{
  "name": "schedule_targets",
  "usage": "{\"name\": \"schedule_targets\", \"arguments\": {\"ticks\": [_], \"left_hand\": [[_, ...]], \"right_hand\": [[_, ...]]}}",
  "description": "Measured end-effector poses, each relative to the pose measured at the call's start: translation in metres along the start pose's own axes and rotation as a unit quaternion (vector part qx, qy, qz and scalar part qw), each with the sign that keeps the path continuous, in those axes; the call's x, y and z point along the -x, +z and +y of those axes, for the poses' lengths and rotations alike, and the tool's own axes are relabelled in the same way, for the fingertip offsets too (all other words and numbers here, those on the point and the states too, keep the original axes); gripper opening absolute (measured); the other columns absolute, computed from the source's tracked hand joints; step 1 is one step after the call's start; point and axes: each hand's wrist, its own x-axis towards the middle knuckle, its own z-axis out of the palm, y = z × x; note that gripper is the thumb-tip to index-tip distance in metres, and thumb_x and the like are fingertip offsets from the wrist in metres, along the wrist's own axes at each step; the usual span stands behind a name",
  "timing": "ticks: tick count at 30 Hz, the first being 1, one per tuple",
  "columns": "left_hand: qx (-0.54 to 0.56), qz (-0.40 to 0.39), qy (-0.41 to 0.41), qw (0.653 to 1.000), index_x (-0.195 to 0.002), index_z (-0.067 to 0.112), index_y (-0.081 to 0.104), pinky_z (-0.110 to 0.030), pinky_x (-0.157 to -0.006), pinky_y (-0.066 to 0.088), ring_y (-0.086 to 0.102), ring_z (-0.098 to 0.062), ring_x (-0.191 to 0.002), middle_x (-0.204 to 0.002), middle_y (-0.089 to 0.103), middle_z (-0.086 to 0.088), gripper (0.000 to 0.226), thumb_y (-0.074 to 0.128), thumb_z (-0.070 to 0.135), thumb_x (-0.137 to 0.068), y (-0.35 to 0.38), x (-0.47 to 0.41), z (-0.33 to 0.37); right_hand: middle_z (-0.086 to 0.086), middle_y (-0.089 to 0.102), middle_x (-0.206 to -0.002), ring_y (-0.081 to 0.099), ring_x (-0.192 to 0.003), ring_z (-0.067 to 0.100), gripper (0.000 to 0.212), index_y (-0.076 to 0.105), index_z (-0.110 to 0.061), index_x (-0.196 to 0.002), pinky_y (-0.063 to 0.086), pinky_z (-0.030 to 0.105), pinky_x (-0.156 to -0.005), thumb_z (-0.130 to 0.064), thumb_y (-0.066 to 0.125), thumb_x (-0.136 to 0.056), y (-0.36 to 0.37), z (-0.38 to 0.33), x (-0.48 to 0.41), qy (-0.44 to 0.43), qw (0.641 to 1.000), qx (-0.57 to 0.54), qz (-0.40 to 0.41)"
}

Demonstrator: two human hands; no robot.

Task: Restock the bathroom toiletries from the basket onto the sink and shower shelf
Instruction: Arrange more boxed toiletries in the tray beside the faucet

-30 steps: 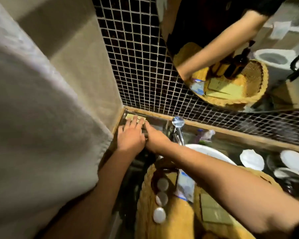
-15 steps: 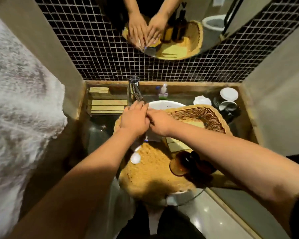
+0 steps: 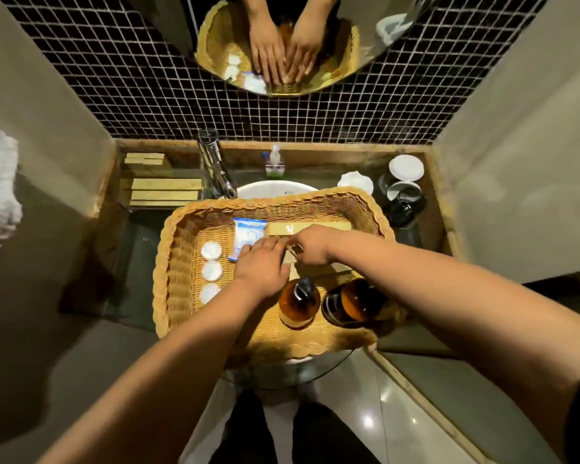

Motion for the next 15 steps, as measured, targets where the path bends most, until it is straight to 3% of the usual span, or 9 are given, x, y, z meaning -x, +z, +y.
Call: {"name": "schedule_targets", "arguments": {"ticks": [5,8,12,15], "left_hand": [[-0.008,-0.032,0.02,0.999,-0.152,0.027,0.032,-0.047,-0.111,0.027,0.031,-0.024,-0.144,-0.159,0.034,0.0,0.068,0.05,0.056,-0.094,0.007,-0.001,-0.001],[-0.035,-0.051,0.034,0.998,-0.154,0.028,0.03,-0.047,-0.113,0.026,0.03,-0.023,-0.144,-0.16,0.032,0.001,0.075,0.055,0.057,-0.09,0.008,-0.003,-0.01],[-0.039,-0.037,0.042,0.998,-0.153,0.027,0.032,-0.045,-0.114,0.025,0.034,-0.025,-0.142,-0.157,0.037,-0.001,0.08,0.061,0.058,-0.085,0.011,-0.006,-0.011],[-0.02,-0.024,0.039,0.999,-0.152,0.024,0.032,-0.044,-0.113,0.027,0.039,-0.027,-0.136,-0.149,0.044,-0.004,0.089,0.066,0.061,-0.079,0.016,-0.01,-0.01]], "right_hand": [[0.008,0.068,-0.115,0.063,-0.101,0.027,0.035,0.065,-0.012,-0.121,0.049,0.032,-0.077,-0.029,0.062,-0.092,0.006,0.005,0.004,0.038,0.994,0.026,-0.1],[0.009,0.068,-0.109,0.063,-0.096,0.028,0.031,0.066,-0.012,-0.116,0.05,0.032,-0.075,-0.027,0.064,-0.089,0.007,0.006,0.004,0.035,0.995,0.036,-0.087],[0.008,0.066,-0.111,0.064,-0.098,0.026,0.035,0.065,-0.012,-0.117,0.054,0.034,-0.079,-0.023,0.071,-0.084,0.013,0.004,-0.001,0.033,0.996,0.041,-0.072],[0.01,0.055,-0.128,0.056,-0.117,0.03,0.054,0.059,-0.014,-0.13,0.053,0.041,-0.094,-0.022,0.076,-0.079,0.028,0.006,-0.005,0.034,0.997,0.045,-0.052]]}}
